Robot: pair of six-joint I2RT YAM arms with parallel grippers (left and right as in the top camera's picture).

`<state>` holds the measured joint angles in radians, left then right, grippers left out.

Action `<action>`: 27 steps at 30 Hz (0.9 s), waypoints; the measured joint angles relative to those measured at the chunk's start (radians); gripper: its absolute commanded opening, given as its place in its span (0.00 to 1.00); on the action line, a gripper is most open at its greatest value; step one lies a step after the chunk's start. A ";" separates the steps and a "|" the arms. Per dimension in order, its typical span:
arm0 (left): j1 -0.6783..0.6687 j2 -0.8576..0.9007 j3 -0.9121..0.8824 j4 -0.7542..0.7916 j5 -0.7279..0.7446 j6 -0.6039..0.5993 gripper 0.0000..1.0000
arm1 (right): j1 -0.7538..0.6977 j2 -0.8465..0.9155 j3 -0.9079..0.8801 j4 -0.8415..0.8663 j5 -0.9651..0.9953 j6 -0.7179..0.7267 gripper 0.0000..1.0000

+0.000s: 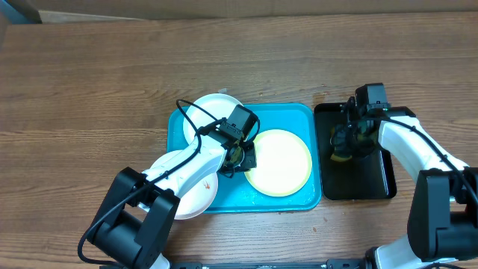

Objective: Clean dirty plates on tray and stack at the side
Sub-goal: 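Place the sponge back in the black tray and lift right gripper away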

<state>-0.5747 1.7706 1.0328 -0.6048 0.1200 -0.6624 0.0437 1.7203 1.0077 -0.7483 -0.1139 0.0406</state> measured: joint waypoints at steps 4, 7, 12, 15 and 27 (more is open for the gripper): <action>0.000 0.000 0.000 0.000 0.000 -0.012 0.40 | 0.000 0.000 0.001 0.045 0.017 0.037 0.57; 0.000 0.000 0.000 -0.001 0.000 -0.012 0.46 | 0.000 0.000 0.016 0.026 0.018 0.047 0.72; 0.000 0.000 0.000 -0.003 0.000 -0.015 0.51 | -0.018 0.001 0.143 -0.057 0.021 0.058 0.84; 0.000 0.000 0.000 -0.005 0.000 -0.015 0.50 | -0.057 0.001 0.241 -0.111 0.014 0.074 0.87; -0.028 0.000 -0.036 0.060 -0.003 -0.020 0.20 | -0.269 0.001 0.319 -0.158 -0.103 0.117 1.00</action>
<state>-0.6029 1.7706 0.9970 -0.5446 0.1165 -0.6823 -0.2253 1.7214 1.3266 -0.9062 -0.2169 0.1577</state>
